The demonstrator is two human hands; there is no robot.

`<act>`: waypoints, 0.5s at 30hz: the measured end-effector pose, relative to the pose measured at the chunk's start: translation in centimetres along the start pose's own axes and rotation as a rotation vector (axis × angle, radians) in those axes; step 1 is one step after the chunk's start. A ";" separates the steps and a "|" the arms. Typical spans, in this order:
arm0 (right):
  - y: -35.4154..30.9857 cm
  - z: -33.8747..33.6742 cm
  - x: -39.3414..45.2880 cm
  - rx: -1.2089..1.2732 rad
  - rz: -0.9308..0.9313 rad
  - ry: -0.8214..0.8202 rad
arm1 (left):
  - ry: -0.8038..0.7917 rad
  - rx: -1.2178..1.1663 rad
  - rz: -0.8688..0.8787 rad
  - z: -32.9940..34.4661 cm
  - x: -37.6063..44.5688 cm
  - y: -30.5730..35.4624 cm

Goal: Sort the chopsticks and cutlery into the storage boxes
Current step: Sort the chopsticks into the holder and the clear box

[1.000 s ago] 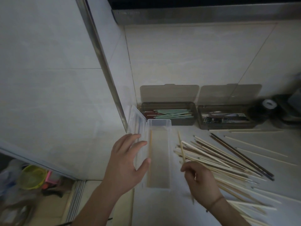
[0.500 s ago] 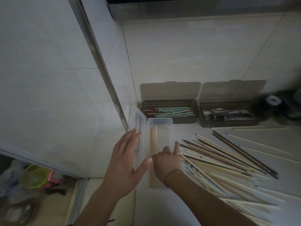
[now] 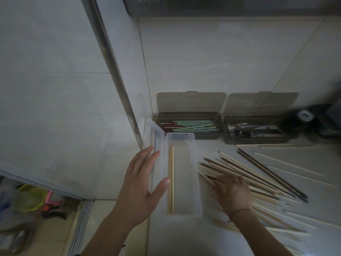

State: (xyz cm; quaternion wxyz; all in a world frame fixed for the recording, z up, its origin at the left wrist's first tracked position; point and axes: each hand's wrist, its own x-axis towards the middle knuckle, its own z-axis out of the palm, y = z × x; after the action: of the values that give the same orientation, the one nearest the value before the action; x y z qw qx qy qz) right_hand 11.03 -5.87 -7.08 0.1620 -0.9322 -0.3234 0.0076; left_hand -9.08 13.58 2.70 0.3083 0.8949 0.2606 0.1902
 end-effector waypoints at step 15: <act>0.7 -2.4 0.7 0.273 0.145 0.126 | -0.016 0.004 -0.027 0.0 0.0 0.5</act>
State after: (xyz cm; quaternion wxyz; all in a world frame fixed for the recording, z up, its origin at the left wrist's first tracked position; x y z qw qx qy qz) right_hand 12.31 -6.69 -4.98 0.3060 -0.9212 -0.2404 0.0048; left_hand -8.93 13.26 2.99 0.3111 0.8934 0.2706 0.1781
